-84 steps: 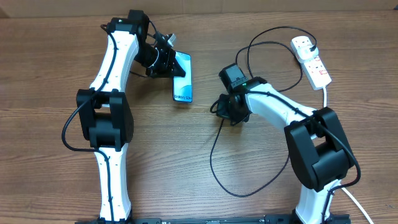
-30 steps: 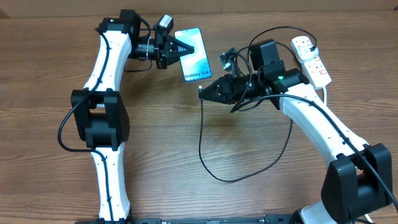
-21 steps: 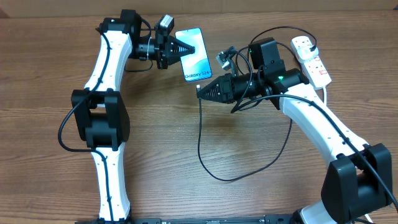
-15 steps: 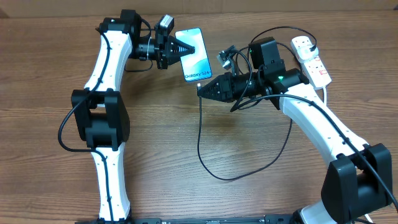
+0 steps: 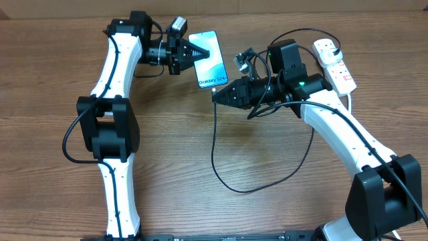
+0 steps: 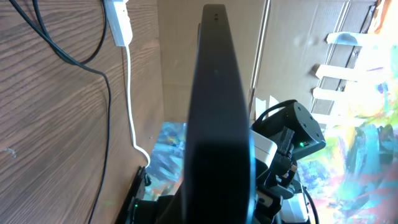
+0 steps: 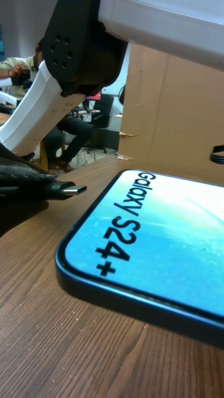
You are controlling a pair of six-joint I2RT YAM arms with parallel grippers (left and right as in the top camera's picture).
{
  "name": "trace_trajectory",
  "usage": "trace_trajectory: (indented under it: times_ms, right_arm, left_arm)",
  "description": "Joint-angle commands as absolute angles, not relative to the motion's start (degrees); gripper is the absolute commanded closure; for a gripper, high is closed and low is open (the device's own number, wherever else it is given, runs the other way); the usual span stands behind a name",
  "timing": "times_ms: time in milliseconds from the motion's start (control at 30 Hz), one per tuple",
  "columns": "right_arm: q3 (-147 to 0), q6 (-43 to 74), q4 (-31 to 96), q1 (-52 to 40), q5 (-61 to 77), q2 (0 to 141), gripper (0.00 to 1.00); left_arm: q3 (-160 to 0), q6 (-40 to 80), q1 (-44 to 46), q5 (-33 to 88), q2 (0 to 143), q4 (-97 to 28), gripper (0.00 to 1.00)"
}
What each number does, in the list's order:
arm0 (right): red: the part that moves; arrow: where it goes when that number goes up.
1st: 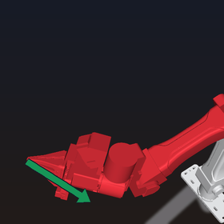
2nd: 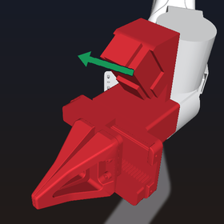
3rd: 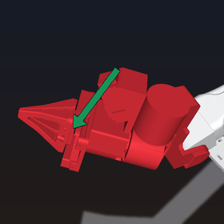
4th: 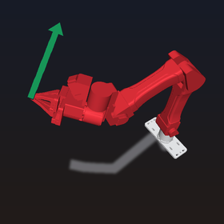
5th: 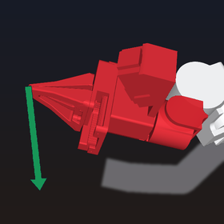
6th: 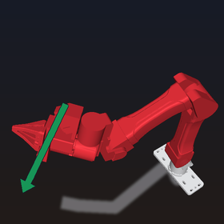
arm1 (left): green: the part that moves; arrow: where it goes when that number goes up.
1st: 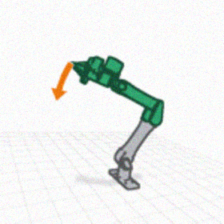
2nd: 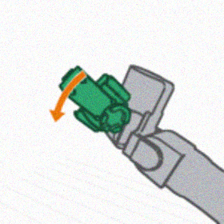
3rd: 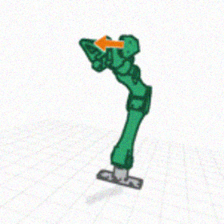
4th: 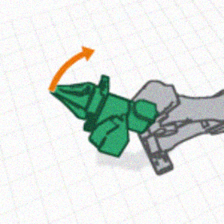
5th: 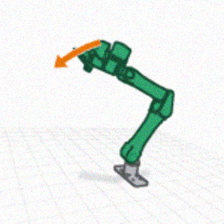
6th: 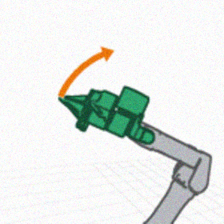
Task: Plug charger to phone and switch on socket
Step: 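Push the plug into the phone's port with the right gripper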
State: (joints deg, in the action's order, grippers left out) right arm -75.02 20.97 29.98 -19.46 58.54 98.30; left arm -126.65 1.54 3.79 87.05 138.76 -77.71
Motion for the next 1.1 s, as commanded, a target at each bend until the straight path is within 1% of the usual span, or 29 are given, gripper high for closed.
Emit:
trace_trajectory:
  times_ms: [0, 133, 1067]
  right_arm:
    - [-76.25, 21.28, 29.61, -18.22, 58.76, 97.43, 0.96]
    - [-76.25, 21.67, 29.61, -17.21, 58.78, 97.43, 0.96]
    - [-76.2, 24.08, 29.65, -18.41, 61.84, 98.5, 0.96]
  left_arm:
    - [-127.66, 1.26, 4.56, 90.67, 136.88, -78.0, 0.96]
    - [-127.66, 1.26, 4.58, 90.65, 136.88, -77.97, 0.96]
    - [-127.66, 1.08, 4.58, 90.65, 136.88, -77.73, 0.96]
